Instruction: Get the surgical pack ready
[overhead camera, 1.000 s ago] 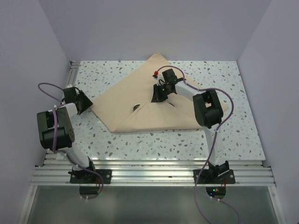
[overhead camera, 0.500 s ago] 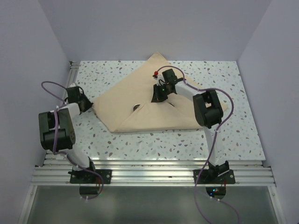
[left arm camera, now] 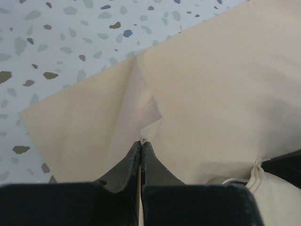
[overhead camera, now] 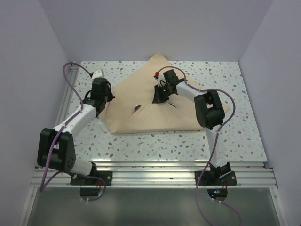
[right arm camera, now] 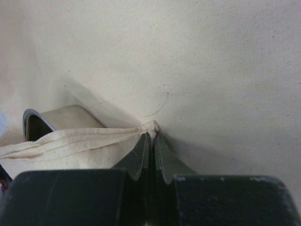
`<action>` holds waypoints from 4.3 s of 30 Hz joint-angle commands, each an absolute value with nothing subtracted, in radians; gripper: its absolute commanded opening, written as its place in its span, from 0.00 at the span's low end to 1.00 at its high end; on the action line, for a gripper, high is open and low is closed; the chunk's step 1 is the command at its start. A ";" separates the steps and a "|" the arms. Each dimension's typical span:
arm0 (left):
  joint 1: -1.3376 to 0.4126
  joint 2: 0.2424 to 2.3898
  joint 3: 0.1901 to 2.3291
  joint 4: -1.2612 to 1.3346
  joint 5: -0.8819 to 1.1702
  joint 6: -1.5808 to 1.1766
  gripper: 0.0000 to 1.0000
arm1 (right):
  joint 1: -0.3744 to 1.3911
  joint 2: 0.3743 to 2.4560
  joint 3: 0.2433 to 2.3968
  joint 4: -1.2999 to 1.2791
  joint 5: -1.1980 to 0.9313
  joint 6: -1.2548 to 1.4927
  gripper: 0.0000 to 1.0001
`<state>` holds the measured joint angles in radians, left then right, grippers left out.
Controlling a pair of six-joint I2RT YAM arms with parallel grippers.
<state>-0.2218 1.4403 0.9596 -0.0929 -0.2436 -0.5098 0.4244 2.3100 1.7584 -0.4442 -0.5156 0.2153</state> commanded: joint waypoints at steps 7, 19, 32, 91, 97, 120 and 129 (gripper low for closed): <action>-0.005 1.535 0.971 -0.091 -0.270 -0.456 0.00 | 0.428 2.315 1.713 -0.517 -0.466 0.184 0.00; 0.090 1.726 0.985 -0.037 -0.261 -0.434 0.02 | 0.428 2.309 1.710 -0.517 -0.465 0.179 0.00; 0.107 1.732 0.934 0.035 -0.281 -0.434 0.56 | 0.428 2.312 1.713 -0.517 -0.474 0.179 0.00; 0.184 1.815 0.902 0.112 0.054 -0.482 0.00 | 0.428 2.315 1.715 -0.520 -0.483 0.175 0.00; 0.129 1.729 0.907 0.072 -0.059 -0.445 0.00 | 0.429 2.316 1.717 -0.520 -0.483 0.176 0.00; -0.472 1.626 1.164 -0.221 -0.474 -0.538 0.00 | 0.428 2.347 1.733 -0.528 -0.482 0.187 0.00; -0.523 1.638 1.204 -0.092 -0.247 -0.712 0.00 | 0.428 2.376 1.749 -0.525 -0.497 0.190 0.00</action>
